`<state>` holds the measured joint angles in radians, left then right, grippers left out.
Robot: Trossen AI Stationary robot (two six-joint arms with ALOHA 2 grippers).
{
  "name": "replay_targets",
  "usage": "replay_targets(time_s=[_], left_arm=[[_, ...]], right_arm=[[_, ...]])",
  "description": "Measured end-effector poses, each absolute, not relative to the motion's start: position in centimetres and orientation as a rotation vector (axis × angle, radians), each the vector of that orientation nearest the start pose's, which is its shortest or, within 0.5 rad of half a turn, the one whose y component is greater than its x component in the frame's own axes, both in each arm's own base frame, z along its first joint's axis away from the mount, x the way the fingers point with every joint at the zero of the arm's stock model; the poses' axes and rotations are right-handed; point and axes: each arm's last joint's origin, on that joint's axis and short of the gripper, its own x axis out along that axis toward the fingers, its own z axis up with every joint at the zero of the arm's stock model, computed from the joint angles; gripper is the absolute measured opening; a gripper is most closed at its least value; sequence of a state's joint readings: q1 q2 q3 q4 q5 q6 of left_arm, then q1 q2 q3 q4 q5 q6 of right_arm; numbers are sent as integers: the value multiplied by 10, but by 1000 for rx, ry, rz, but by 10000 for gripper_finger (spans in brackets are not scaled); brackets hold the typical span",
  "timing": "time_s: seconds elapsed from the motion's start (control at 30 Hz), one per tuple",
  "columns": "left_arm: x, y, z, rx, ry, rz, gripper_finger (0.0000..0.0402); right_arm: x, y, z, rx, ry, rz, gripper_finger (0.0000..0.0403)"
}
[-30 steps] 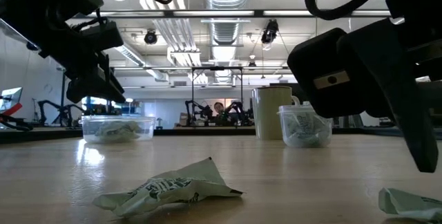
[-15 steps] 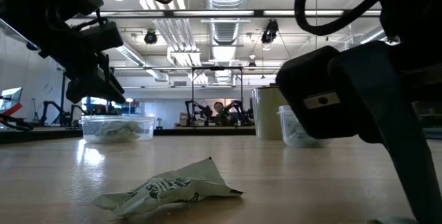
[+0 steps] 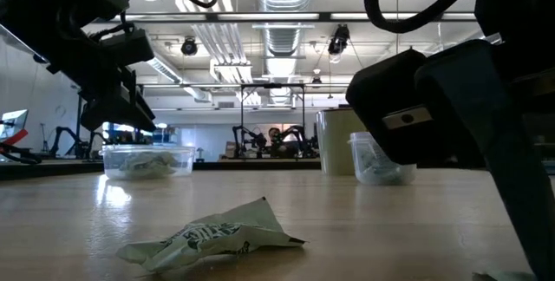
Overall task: Pick and place Stevia / Truvia into bins
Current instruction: Put the stevia packet into the right transparent container
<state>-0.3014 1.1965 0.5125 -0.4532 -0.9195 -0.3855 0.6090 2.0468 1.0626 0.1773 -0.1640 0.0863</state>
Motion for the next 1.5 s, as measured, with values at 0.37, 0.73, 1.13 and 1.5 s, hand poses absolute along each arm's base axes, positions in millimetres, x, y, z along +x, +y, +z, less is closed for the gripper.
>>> replay_targets(time_s=[0.37,0.73,1.13,1.5], left_arm=[[185,-34,163,314,810,708,147],[185,-33,163,315,811,708,147],[185,-34,163,314,810,708,147],[186,-34,163,313,808,708,147]], right_arm=[[319,228,100,-117,841,688,99],[319,227,100,-149,830,700,39],[317,227,107,-186,808,724,22],[312,225,133,-288,753,593,22]])
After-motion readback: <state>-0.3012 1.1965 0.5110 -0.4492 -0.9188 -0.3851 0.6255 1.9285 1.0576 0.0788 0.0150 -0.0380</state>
